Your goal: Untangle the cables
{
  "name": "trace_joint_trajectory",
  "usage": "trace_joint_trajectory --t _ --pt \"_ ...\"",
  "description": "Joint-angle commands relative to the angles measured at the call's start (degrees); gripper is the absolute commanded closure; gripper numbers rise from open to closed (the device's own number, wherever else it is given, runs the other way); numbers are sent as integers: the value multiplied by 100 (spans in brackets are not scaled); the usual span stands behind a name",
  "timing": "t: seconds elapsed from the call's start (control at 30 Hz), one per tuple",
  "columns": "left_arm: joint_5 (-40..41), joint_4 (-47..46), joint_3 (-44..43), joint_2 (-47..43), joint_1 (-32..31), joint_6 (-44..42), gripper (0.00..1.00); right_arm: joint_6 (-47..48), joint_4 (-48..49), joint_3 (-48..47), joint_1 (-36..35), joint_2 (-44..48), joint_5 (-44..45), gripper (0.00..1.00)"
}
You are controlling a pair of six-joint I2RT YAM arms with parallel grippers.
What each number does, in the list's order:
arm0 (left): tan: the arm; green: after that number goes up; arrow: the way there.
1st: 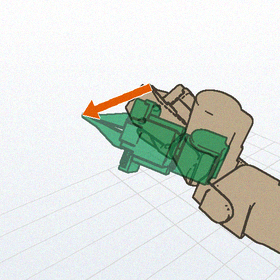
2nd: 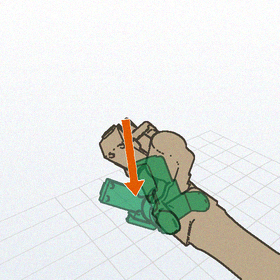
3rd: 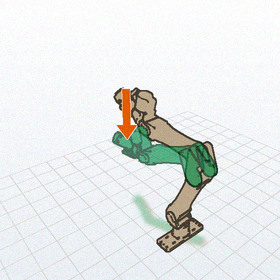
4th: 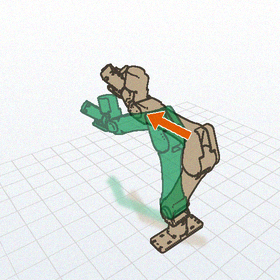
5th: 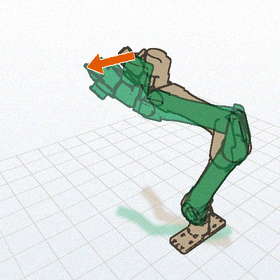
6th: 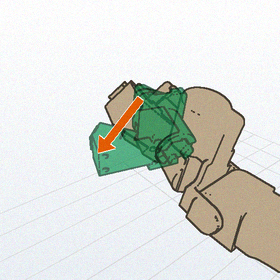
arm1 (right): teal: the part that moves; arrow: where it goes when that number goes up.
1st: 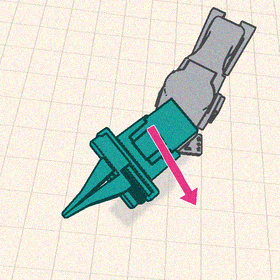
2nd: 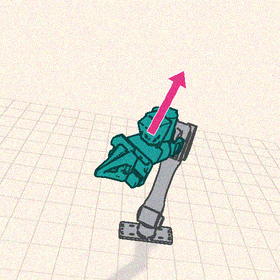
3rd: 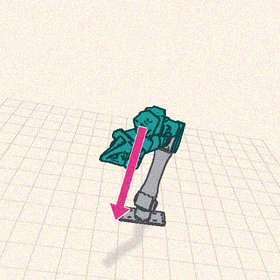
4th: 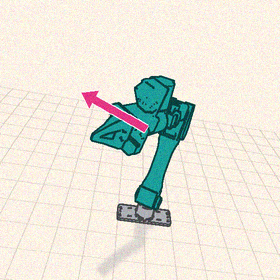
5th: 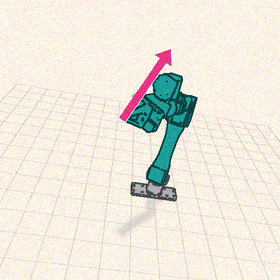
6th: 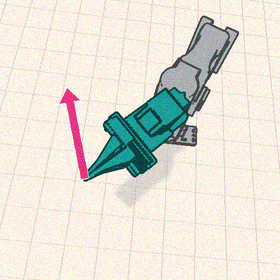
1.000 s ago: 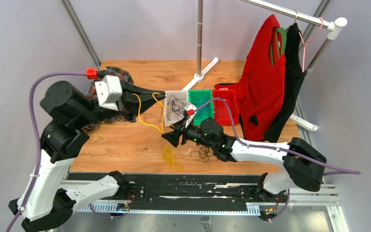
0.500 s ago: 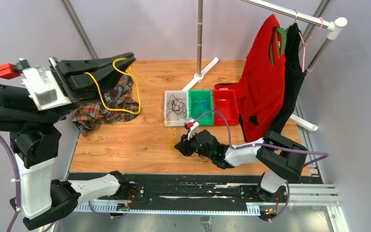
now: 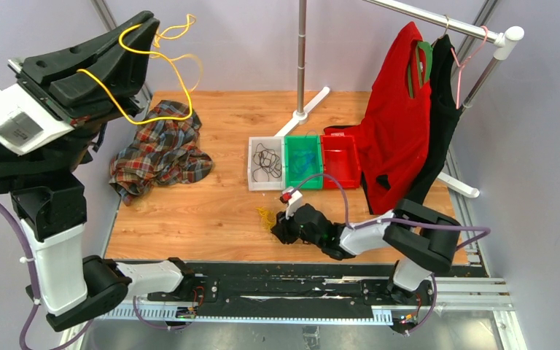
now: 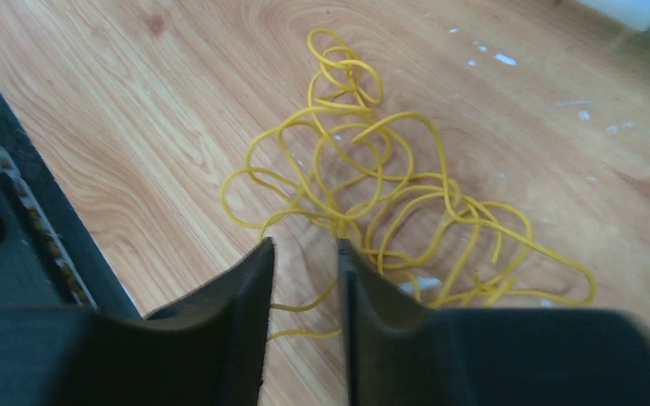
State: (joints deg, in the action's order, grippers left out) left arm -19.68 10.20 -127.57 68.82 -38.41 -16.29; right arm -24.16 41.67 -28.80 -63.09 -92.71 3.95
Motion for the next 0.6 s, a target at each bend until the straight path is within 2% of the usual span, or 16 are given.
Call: trace_joint_trajectory --t 0.0,0.13,0.37,0.5,0.57 --pt "-66 40 971 -239 18 131 100 321 -1359 -594 -98 1046 404 46" --pt "-75 78 2095 -553 18 273 99 827 -2582 -1139 -70 1993 674 31" --pt "-163 -68 3423 -676 18 652 99 1056 -3456 -1088 257 2940 698 28" --pt "-170 -229 3685 -512 18 846 100 1065 -3619 -925 435 3267 609 26" --pt "-164 -292 3747 -366 18 976 100 1041 -3789 -873 489 3412 852 26"
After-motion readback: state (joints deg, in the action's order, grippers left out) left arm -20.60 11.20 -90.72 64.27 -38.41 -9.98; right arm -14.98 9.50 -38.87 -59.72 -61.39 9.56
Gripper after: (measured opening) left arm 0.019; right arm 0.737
